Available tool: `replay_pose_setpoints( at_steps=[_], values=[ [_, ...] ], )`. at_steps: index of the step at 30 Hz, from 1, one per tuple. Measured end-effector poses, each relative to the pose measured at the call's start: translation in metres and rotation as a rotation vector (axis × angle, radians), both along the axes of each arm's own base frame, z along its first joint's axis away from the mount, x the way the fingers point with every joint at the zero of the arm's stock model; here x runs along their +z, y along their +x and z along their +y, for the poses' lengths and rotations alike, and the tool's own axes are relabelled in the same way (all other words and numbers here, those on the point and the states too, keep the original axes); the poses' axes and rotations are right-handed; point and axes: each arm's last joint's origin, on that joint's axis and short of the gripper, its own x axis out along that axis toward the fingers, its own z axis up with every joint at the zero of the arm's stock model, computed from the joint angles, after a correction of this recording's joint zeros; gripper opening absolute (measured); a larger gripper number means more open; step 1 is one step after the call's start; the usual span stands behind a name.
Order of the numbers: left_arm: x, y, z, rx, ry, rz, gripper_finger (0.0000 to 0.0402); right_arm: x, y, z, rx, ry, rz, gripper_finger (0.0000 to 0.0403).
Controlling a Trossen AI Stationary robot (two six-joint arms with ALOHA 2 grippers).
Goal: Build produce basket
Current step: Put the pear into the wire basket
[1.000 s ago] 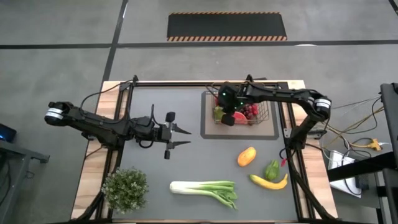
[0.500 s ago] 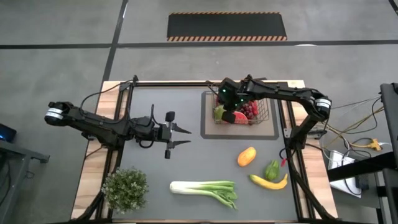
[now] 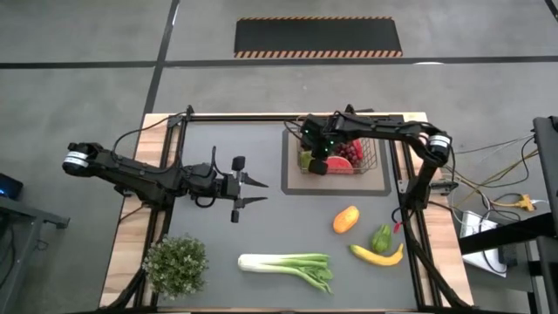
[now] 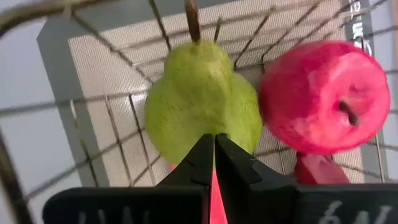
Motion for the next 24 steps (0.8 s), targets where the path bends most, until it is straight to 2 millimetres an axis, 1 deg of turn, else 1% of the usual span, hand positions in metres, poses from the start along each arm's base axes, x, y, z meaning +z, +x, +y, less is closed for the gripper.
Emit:
replay_pose_setpoints(
  at_steps=[4,6,12,16,19,22,24],
  values=[
    [0.0,0.0,0.0,0.0,0.001,0.0,0.0132,0.014,-0.003,0.001,-0.008,-0.011,-0.027,0.0008],
    [0.0,0.0,0.0,0.0,0.001,0.0,0.0132,0.016,-0.004,0.001,-0.016,-0.024,-0.032,0.0008],
    [0.0,0.0,0.0,0.0,0.001,0.001,0.0132,0.008,-0.003,0.001,-0.012,-0.024,-0.024,0.0008],
    [0.0,0.0,0.0,0.0,0.001,0.001,0.0132,-0.005,-0.002,0.0,-0.012,-0.014,-0.001,0.0008],
    [0.0,0.0,0.0,0.0,0.0,0.001,0.0132,-0.011,-0.001,0.0,-0.012,-0.006,0.013,0.0008],
    [0.0,0.0,0.0,0.0,-0.001,0.001,0.0132,-0.011,-0.001,0.0,-0.011,-0.003,0.022,0.0008],
    [0.0,0.0,0.0,0.0,-0.001,0.002,0.0132,-0.009,-0.003,0.001,-0.013,-0.005,0.018,0.0008]
  ],
)
